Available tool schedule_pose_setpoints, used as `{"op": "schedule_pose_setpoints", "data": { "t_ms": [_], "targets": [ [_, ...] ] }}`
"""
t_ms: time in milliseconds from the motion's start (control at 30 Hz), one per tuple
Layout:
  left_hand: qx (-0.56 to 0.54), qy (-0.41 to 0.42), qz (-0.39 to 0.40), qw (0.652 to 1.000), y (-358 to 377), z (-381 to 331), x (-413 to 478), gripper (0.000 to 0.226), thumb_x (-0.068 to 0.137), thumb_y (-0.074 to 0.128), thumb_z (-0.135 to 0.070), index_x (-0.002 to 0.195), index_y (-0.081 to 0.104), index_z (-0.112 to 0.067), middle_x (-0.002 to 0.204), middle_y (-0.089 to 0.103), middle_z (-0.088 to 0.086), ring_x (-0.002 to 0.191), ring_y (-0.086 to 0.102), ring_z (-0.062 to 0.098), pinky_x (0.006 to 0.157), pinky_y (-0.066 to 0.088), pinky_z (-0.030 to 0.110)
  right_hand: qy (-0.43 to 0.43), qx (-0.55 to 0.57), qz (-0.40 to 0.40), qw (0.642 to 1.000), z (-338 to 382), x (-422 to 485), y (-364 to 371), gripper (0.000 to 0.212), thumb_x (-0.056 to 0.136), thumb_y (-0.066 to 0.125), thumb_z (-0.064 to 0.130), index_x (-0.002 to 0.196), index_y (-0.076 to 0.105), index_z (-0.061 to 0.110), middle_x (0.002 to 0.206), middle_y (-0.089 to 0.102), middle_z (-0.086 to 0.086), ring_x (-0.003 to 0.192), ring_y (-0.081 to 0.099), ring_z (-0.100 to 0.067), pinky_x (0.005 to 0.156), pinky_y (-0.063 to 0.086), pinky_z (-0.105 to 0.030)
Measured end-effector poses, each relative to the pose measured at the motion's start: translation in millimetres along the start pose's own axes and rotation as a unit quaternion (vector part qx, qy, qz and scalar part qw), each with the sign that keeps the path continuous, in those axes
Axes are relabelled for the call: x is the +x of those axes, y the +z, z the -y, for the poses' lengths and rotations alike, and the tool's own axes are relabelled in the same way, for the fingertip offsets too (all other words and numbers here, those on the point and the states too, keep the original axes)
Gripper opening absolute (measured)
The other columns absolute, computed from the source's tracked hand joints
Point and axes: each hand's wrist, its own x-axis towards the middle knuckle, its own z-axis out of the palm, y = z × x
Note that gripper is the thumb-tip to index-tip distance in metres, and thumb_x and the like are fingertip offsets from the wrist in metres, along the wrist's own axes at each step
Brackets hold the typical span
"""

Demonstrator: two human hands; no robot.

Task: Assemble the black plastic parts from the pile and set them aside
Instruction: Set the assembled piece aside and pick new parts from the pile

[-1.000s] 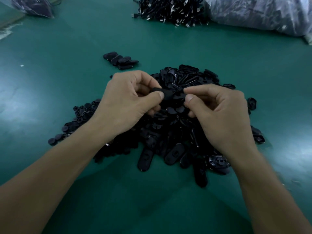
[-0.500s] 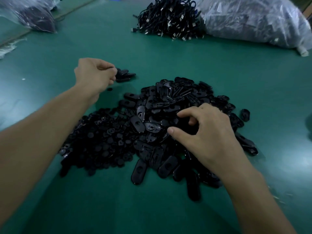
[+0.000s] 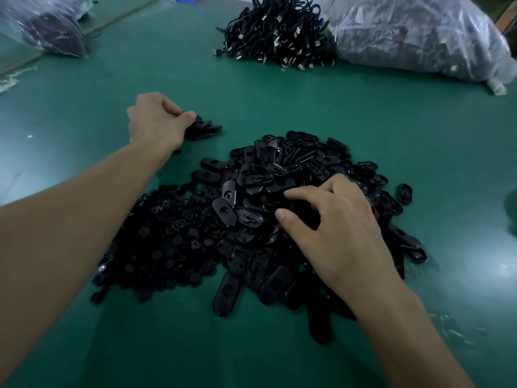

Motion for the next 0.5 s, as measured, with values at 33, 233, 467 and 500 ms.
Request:
{"op": "schedule_pose_setpoints", "data": {
  "t_ms": [33,233,467,500],
  "targets": [
    [0.004,0.001,0.000,1.000,0,1,1,0.027,0.081,0.081,-0.042,0.069,0.061,-0.030,0.077,0.062,-0.007,0.074,0.059,0.009,0.080,0.055,0.034,0.000,-0.005,-0.003,1.000,0,0,1,0.040,0.092,0.057,0.054,0.126,0.065,0.034,0.093,0.036,0.017,0.096,0.031,-0.001,0.077,0.027,-0.003],
    [0.008,-0.008,-0.018,1.000,0,2,0,0.032,0.083,0.076,-0.046,0.100,0.067,-0.020,0.098,0.060,-0.001,0.092,0.048,0.015,0.081,0.046,0.033,0.016,-0.008,-0.008,1.000,0,1,3,0.026,0.091,0.063,0.047,0.109,0.069,0.030,0.093,0.040,0.016,0.097,0.039,-0.005,0.074,0.029,-0.005],
    [-0.121,0.008,0.000,0.993,-22,-28,-38,0.008,0.092,0.066,-0.030,0.086,0.065,-0.024,0.078,0.059,-0.013,0.067,0.053,-0.001,0.066,0.042,0.016,0.003,0.017,-0.075,0.997,0,1,3,0.021,0.096,0.060,0.036,0.100,0.073,0.021,0.093,0.049,0.008,0.093,0.045,-0.010,0.102,0.043,-0.034],
    [-0.130,0.030,0.027,0.991,-27,-33,-51,0.009,0.091,0.068,-0.031,0.083,0.065,-0.027,0.075,0.061,-0.015,0.065,0.053,-0.003,0.064,0.043,0.015,0.005,0.025,-0.084,0.996,1,2,2,0.021,0.096,0.059,0.036,0.100,0.073,0.020,0.094,0.052,0.007,0.093,0.048,-0.011,0.098,0.044,-0.033]
  ]
}}
